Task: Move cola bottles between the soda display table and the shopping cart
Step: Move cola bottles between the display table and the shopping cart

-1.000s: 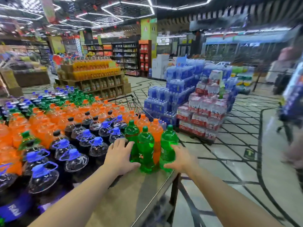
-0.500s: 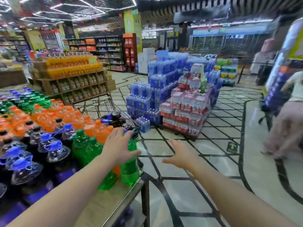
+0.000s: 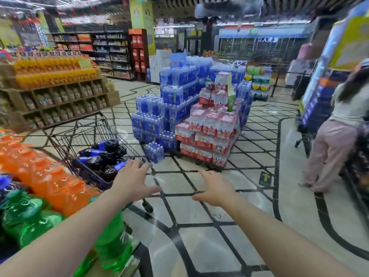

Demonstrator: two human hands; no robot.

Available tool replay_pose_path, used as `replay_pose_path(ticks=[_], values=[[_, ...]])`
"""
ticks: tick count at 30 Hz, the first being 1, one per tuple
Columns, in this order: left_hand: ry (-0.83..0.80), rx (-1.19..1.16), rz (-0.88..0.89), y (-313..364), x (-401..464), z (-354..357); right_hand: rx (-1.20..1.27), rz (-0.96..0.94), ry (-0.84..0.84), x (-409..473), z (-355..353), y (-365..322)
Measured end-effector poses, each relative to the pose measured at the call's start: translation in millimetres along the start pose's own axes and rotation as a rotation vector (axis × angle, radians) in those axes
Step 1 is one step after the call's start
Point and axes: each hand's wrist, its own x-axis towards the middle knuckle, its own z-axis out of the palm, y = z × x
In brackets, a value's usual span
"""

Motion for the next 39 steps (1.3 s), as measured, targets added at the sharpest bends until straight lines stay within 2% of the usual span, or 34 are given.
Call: replay_pose_path(ticks=[6,14,27,32,39], values=[[-0.005,-0.024,0.016,-10,110,7,-0.071,-0.005,-0.031,106,-27,14],[-0.032,-0.045,-0.072,-50,214,14,-0.090,-0.078,-0.039,240,-42,2],[-0.054,-0.086,-0.482,-152,317,46,-0.108,-0.435,-0.144,476,-17,-77],[-0.084,-0.105,-0.667,-171,354,48,-0.149,-0.587,-0.218,562,-12,-110],[-0.090,-0.120,-0.810,-195,394,54,-0.163,-0.737,-0.321,646,8,-150]])
